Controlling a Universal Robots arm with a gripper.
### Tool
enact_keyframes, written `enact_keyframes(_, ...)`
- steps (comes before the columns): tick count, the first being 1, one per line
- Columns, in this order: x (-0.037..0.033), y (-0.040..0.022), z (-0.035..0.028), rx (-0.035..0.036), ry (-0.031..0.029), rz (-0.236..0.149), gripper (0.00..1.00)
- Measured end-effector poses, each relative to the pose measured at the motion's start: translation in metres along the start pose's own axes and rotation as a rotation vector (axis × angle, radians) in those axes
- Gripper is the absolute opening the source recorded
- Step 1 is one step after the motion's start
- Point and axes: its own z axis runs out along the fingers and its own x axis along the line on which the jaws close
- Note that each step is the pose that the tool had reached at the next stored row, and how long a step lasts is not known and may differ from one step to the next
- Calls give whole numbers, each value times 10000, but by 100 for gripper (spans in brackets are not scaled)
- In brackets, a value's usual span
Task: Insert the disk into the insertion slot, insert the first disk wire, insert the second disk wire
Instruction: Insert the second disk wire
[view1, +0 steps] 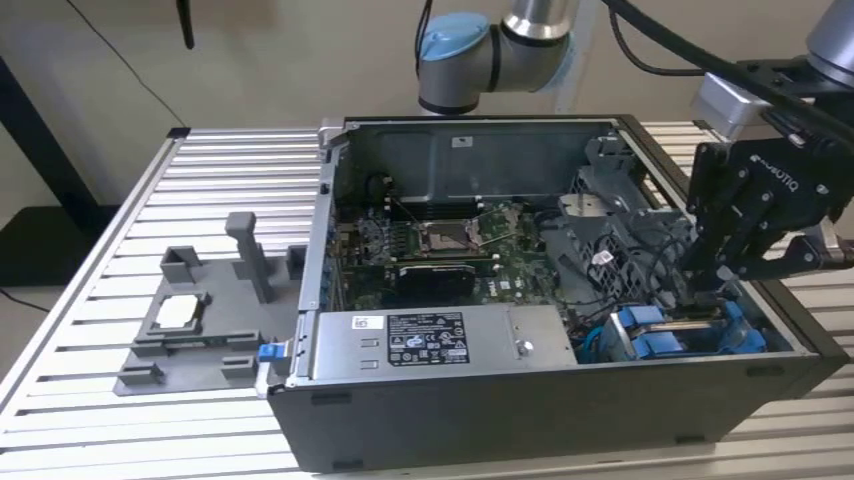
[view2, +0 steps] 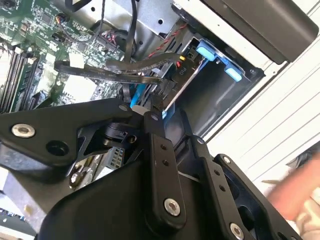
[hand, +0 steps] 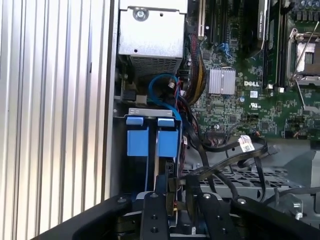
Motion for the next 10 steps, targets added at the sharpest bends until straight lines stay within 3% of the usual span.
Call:
enact_keyframes(3,-2,3,-44,0,-1,2,30)
enact_keyframes(10,-2,3,-48,0,-1,2,30)
